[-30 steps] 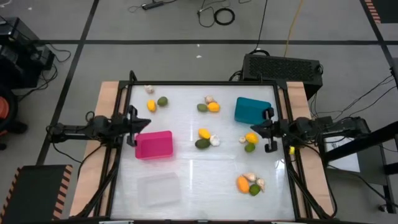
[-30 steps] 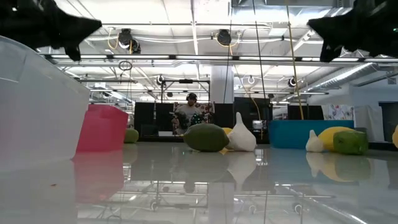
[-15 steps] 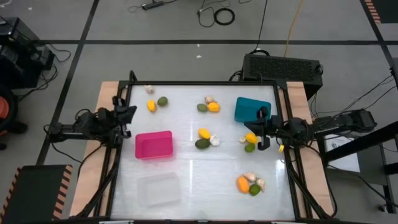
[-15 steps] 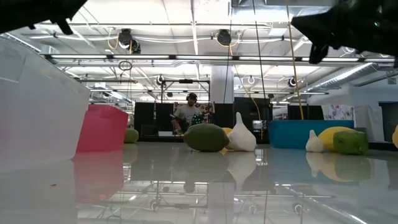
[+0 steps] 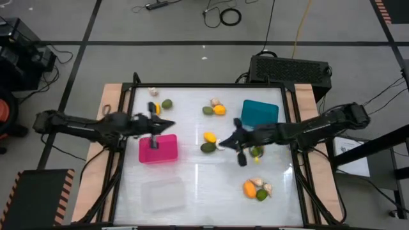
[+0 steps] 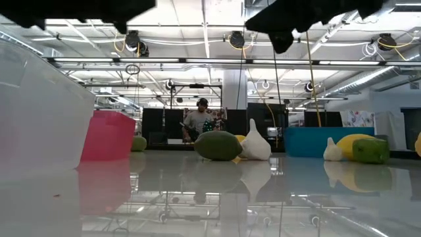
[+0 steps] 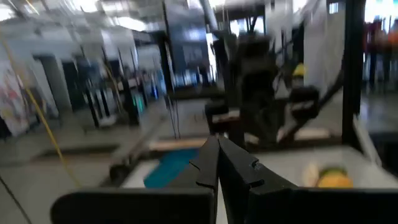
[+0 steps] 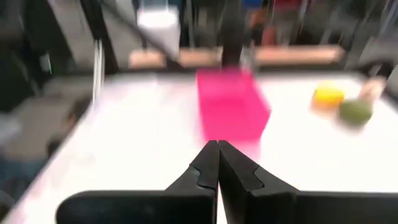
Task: Sort produce into baskets
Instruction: Put the lime into the pink bin
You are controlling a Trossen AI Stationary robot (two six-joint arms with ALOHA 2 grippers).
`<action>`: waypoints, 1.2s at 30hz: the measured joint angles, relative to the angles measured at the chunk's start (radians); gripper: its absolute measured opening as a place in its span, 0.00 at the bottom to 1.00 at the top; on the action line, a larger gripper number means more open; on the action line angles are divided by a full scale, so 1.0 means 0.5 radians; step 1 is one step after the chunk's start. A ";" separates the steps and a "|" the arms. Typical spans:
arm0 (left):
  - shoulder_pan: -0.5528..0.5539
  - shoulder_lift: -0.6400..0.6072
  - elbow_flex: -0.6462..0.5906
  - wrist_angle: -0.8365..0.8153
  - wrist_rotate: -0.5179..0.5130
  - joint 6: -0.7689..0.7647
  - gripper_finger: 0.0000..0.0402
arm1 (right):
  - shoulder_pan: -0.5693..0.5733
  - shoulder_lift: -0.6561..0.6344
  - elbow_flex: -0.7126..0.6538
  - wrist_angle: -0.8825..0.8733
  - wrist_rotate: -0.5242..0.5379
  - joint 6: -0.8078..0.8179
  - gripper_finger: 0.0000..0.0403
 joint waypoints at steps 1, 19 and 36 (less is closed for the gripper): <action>0.000 0.100 0.049 0.003 0.000 0.000 0.03 | 0.013 0.055 0.096 -0.150 0.000 0.002 0.00; -0.237 1.394 0.626 -0.006 -0.186 0.247 0.30 | 0.221 0.266 0.711 -1.566 0.488 0.339 0.00; -0.261 1.966 1.356 -0.978 -0.529 0.018 0.82 | 0.216 0.266 0.711 -1.525 0.491 0.283 0.00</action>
